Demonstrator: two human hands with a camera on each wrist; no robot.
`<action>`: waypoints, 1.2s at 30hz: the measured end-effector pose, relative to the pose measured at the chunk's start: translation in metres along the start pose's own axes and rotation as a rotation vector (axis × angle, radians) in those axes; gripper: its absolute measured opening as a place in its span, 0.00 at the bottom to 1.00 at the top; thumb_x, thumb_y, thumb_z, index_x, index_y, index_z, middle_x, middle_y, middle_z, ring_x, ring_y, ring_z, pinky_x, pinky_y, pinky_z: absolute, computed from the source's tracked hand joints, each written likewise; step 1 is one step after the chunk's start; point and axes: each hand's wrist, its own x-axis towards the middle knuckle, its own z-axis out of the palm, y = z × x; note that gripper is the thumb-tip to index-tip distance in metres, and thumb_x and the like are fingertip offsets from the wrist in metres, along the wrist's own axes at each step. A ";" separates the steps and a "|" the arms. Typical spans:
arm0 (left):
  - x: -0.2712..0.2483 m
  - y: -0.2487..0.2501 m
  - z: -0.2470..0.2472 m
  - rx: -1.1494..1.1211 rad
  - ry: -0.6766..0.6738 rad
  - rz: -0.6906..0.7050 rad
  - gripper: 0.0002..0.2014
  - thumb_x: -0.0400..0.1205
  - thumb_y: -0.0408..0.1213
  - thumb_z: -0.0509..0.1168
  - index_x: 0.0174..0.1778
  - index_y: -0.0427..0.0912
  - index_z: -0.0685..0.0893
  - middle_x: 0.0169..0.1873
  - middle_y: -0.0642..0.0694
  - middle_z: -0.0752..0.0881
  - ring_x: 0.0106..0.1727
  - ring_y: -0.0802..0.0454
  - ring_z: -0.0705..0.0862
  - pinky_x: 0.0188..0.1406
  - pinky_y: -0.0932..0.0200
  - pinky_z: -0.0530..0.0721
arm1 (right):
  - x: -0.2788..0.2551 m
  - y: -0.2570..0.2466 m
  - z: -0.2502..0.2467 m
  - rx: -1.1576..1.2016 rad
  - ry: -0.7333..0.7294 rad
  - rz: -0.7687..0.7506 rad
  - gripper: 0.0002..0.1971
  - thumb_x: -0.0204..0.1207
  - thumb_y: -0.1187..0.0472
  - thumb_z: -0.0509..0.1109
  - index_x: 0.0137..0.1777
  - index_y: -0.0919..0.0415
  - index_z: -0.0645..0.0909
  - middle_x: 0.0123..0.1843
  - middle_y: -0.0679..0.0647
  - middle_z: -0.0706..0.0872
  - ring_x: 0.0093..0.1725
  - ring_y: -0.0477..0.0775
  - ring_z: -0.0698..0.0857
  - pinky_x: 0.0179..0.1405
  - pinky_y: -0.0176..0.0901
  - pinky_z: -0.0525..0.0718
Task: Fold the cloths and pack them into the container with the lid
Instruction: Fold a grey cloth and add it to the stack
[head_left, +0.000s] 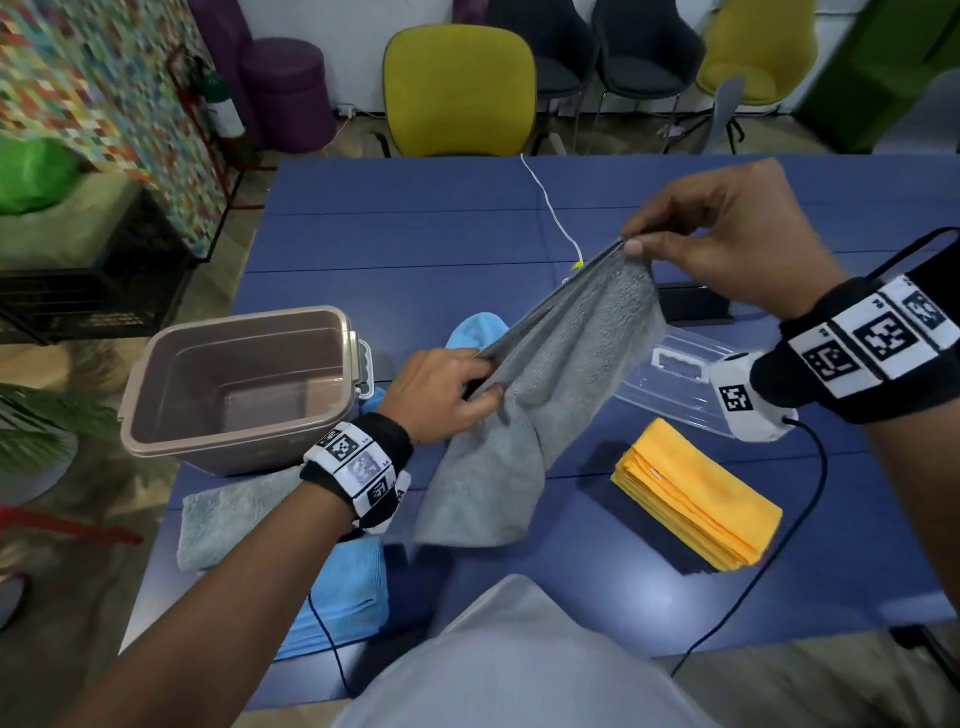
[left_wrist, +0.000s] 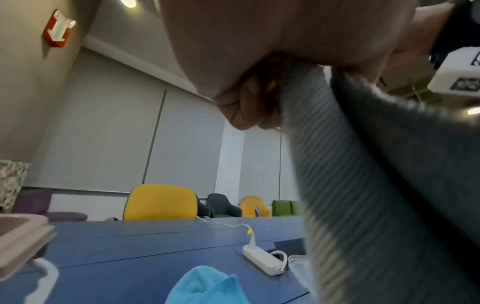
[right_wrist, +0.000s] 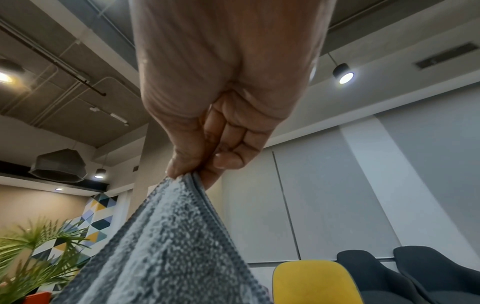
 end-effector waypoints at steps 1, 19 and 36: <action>-0.003 -0.002 0.000 0.054 -0.006 -0.003 0.14 0.77 0.51 0.58 0.29 0.49 0.69 0.26 0.56 0.70 0.26 0.45 0.75 0.25 0.57 0.68 | 0.000 0.003 -0.003 0.014 0.008 0.003 0.04 0.71 0.64 0.79 0.45 0.61 0.89 0.38 0.41 0.90 0.38 0.38 0.88 0.44 0.29 0.85; -0.030 -0.056 -0.021 0.257 0.061 0.012 0.14 0.83 0.49 0.61 0.39 0.45 0.83 0.35 0.51 0.81 0.42 0.47 0.80 0.48 0.53 0.71 | -0.008 0.081 -0.046 -0.030 0.185 0.111 0.07 0.73 0.62 0.77 0.47 0.65 0.87 0.35 0.23 0.85 0.36 0.30 0.85 0.45 0.25 0.82; -0.017 -0.051 -0.082 -0.068 -0.016 -0.188 0.09 0.81 0.47 0.67 0.54 0.49 0.84 0.34 0.51 0.86 0.34 0.56 0.82 0.41 0.56 0.80 | -0.041 0.146 -0.010 0.196 0.207 0.334 0.15 0.77 0.70 0.71 0.41 0.46 0.77 0.33 0.29 0.85 0.35 0.30 0.83 0.40 0.21 0.79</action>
